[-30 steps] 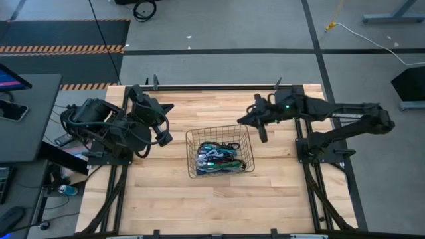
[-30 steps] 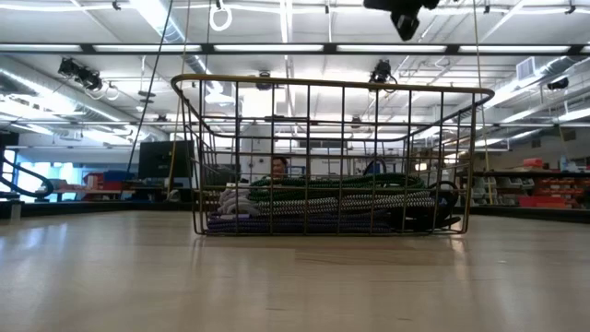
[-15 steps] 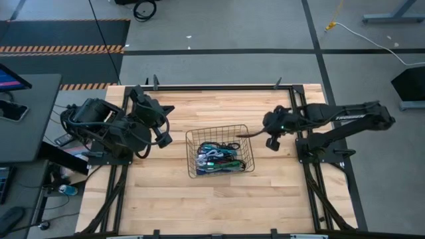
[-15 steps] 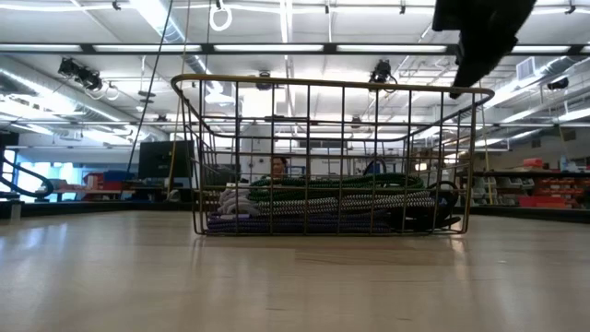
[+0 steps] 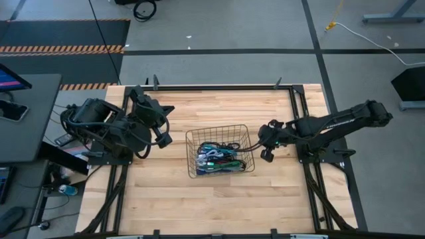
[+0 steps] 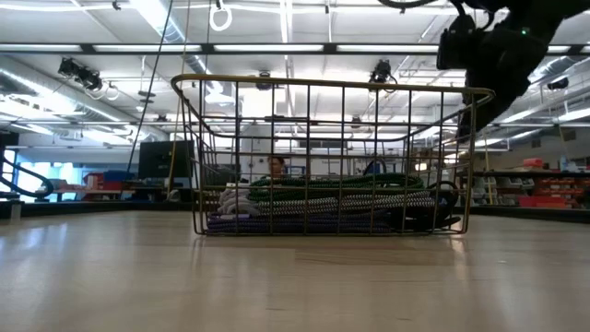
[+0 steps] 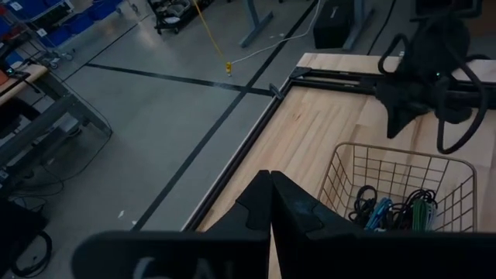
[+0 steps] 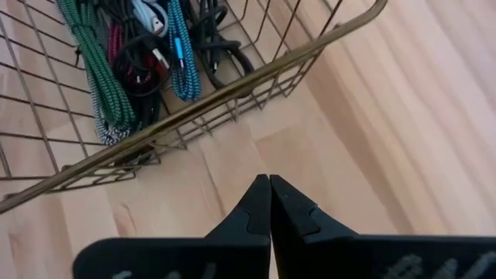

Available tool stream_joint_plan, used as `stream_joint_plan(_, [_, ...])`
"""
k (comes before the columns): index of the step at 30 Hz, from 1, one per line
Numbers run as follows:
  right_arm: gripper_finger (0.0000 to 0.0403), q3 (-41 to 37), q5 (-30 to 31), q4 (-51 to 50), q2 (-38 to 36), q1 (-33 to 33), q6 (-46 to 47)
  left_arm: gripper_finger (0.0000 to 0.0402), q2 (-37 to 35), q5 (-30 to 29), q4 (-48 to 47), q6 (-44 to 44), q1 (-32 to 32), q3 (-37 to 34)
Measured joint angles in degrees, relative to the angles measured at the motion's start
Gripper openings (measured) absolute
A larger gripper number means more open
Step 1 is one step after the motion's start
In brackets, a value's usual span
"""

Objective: Pick and place USB-C Cables
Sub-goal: Adjust the wire basket

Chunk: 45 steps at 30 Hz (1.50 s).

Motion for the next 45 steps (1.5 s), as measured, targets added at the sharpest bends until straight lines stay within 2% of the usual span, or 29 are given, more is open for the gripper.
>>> stream_joint_plan(5, [0.0,-2.93,-0.46,5.31,0.0,0.81,2.08,0.0004,0.0,0.0,0.0,0.0,0.0,0.0])
stream_joint_plan(16, [0.0,-3.19,-1.27,15.78,0.0,1.16,2.69,0.0004,0.0,0.0,0.0,-0.02,0.0,0.0])
stream_joint_plan(25, [0.0,-3.15,-1.35,15.56,0.0,3.2,5.48,0.0004,0.0,0.0,0.0,0.0,0.0,0.0])
stream_joint_plan(39, [0.0,-3.15,4.57,16.47,0.52,9.47,13.16,0.0004,0.0,-0.02,0.0,0.02,0.0,0.0])
stream_joint_plan(45, [0.0,-3.03,4.99,19.88,3.5,10.36,13.58,0.0004,0.0,-0.03,0.01,0.01,0.0,0.04])
